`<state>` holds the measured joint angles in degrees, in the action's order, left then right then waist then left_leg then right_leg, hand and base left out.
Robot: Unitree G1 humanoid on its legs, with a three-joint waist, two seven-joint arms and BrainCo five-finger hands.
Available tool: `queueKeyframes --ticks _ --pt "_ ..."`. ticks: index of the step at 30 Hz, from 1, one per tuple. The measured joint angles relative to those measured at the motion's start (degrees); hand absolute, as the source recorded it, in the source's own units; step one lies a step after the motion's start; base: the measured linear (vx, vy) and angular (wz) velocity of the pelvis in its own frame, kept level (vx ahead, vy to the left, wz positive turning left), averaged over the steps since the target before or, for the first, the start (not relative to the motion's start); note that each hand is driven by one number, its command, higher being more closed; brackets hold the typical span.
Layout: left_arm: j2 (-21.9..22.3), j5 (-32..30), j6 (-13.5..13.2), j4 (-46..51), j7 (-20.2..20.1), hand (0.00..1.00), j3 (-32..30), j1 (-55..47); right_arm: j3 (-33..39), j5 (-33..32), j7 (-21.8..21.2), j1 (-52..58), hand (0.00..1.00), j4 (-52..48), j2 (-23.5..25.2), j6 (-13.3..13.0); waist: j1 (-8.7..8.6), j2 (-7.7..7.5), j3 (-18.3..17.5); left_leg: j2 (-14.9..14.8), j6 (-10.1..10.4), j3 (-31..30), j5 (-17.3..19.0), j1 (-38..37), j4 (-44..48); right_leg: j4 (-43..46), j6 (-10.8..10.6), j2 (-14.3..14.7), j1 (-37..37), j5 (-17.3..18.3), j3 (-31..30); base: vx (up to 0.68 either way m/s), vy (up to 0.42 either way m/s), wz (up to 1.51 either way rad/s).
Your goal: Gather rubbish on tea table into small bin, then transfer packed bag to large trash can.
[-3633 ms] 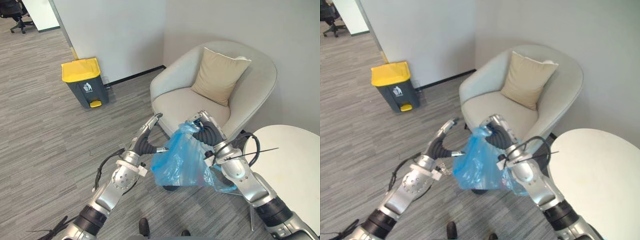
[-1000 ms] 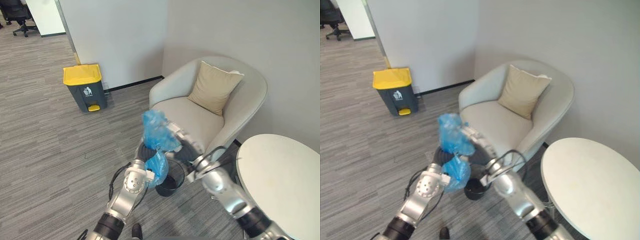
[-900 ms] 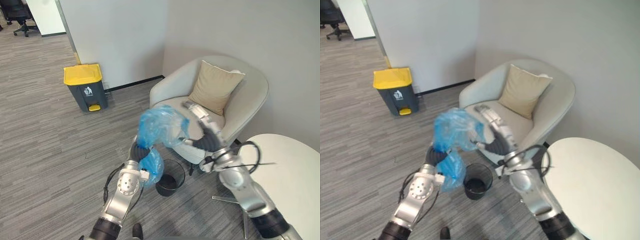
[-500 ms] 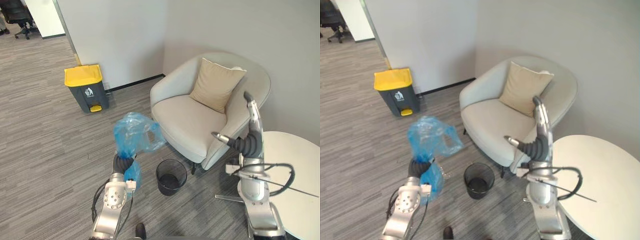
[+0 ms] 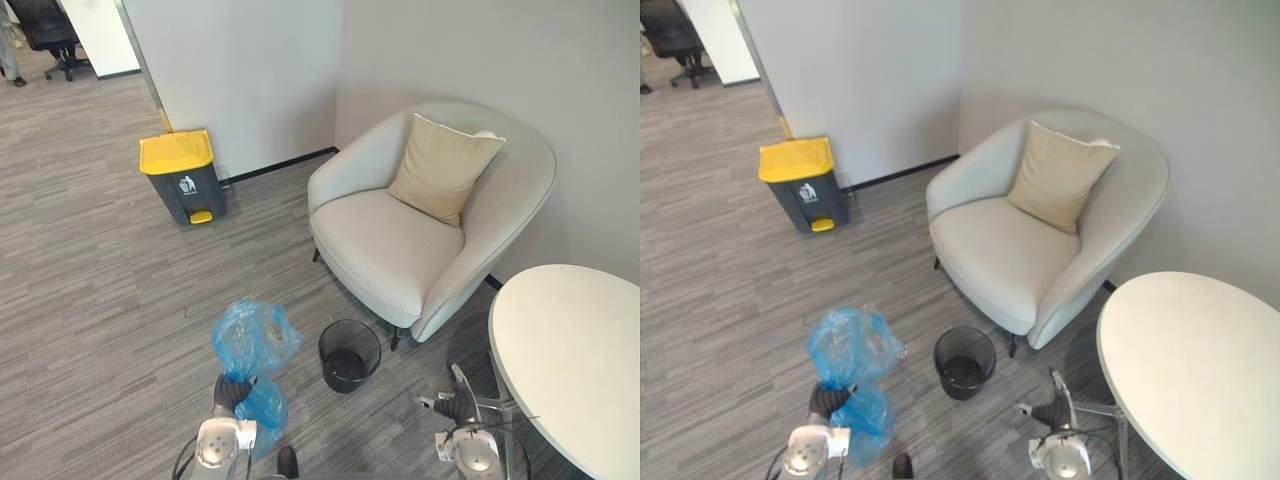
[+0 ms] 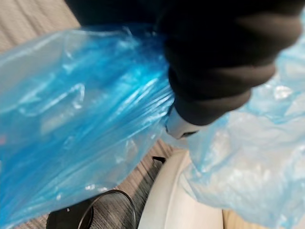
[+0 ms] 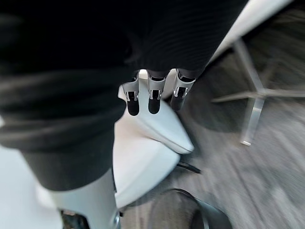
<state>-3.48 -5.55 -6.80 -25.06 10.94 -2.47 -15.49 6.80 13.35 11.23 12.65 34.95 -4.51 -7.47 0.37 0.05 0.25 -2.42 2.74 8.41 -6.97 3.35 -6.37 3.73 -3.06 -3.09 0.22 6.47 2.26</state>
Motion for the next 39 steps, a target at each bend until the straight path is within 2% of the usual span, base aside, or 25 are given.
queueKeyframes --ticks 4,8,21,24,27,28,29,30,32,34,37,38,39 --pt "0.23 1.86 0.27 -5.69 0.02 1.00 -1.69 -0.07 1.77 -4.87 -0.09 -0.79 0.00 4.10 1.24 0.55 0.13 -0.30 0.91 0.14 0.39 -0.36 0.42 -1.09 0.00 0.16 -0.40 -0.11 1.26 0.57 0.43 0.08 -0.020 0.06" --pt "0.86 2.32 0.88 -9.03 0.02 1.00 -3.31 -0.99 2.12 -8.70 -0.11 -0.85 0.00 5.27 2.47 1.17 0.28 -0.68 0.99 0.49 0.14 -0.86 0.88 -1.97 0.01 1.03 0.12 -0.37 1.90 1.32 0.70 0.09 -0.021 0.05" --pt "2.12 2.38 0.99 -16.80 0.03 1.00 -3.19 0.25 3.72 -11.09 0.02 -4.12 0.00 11.64 3.03 1.43 0.51 -1.14 2.18 2.11 -0.04 -3.21 1.34 -3.48 0.01 2.03 -0.31 -1.83 4.40 3.19 3.44 0.03 -0.009 0.11" --pt "2.16 2.43 0.98 -16.81 0.07 1.00 -3.12 0.45 3.71 -11.11 0.31 -4.09 0.00 11.88 3.86 1.43 0.50 -1.30 2.66 2.78 -0.30 -5.08 1.16 -3.32 0.02 2.17 -0.54 -2.13 5.03 3.71 5.45 -0.01 -0.008 0.33" --pt "2.30 3.53 0.99 -15.56 0.08 1.00 -2.50 2.16 3.76 -11.21 1.16 -4.41 0.00 11.85 4.51 1.42 0.62 -1.95 3.61 3.69 -1.06 -5.76 1.36 -0.21 0.48 3.97 -0.70 -3.68 3.97 4.77 10.38 -0.03 0.021 0.68" --pt "2.38 3.62 0.99 -14.55 0.10 1.00 -2.11 2.92 4.03 -11.25 1.33 -4.55 0.00 11.66 4.56 1.42 0.12 -2.14 3.78 3.33 -2.52 -1.69 2.61 2.34 2.90 4.02 -0.80 -4.55 3.51 4.78 13.24 0.00 0.062 1.37" --pt "2.49 3.65 0.90 -13.25 0.11 1.00 -1.24 4.12 4.32 -11.32 1.82 -4.89 0.00 11.77 4.43 1.43 -0.42 -2.73 4.51 1.24 -4.78 6.92 5.23 5.93 9.82 4.63 -0.85 -6.08 2.51 4.74 16.84 0.00 0.086 1.46" --pt "2.59 3.65 0.84 -12.08 0.12 1.00 -0.43 5.15 4.32 -11.34 2.05 -6.05 0.00 12.71 3.66 1.44 -0.14 -2.39 5.09 -1.83 -5.30 15.96 8.67 8.45 16.97 6.08 -0.84 -6.90 1.82 4.77 18.76 0.03 0.101 1.18" --pt "2.77 3.59 0.77 -11.61 0.11 1.00 -0.31 5.37 4.34 -11.51 2.46 -8.66 0.00 13.44 2.09 1.71 -0.27 -0.73 6.74 -4.22 -5.37 24.16 12.61 9.04 22.11 8.14 -1.25 -7.77 1.72 5.02 20.09 0.10 0.213 0.57" --pt "2.12 3.58 0.75 -11.62 0.13 1.00 -0.37 5.41 4.30 -11.51 2.63 -10.79 0.00 13.15 1.78 1.75 0.04 -1.07 7.49 -3.92 -6.14 23.59 14.61 10.13 25.27 8.65 -1.96 -8.65 1.75 5.05 19.95 0.07 0.223 0.20" --pt "1.35 3.62 0.37 -11.57 0.15 1.00 0.52 5.56 3.66 -11.41 2.64 -11.99 0.00 13.19 2.20 1.68 0.16 -0.35 7.94 -3.11 -6.72 20.35 18.47 12.13 30.35 12.04 -4.10 -10.09 1.60 5.11 21.19 0.04 0.216 0.37" --pt "1.30 3.63 0.11 -11.48 0.14 1.00 1.43 5.60 3.68 -11.27 2.65 -11.90 0.00 13.41 1.95 1.70 0.13 0.05 8.31 -2.53 -6.80 18.87 21.49 12.60 32.10 17.14 -5.52 -11.58 0.30 6.06 21.15 0.02 0.248 0.41" --pt "1.27 3.63 0.09 -11.50 0.11 1.00 1.96 5.46 3.68 -11.23 2.64 -11.71 0.00 13.51 1.91 1.78 0.11 0.12 8.68 -1.39 -6.58 18.04 23.48 12.50 32.98 23.79 -5.99 -13.74 -1.50 6.78 20.51 0.03 0.246 0.44"
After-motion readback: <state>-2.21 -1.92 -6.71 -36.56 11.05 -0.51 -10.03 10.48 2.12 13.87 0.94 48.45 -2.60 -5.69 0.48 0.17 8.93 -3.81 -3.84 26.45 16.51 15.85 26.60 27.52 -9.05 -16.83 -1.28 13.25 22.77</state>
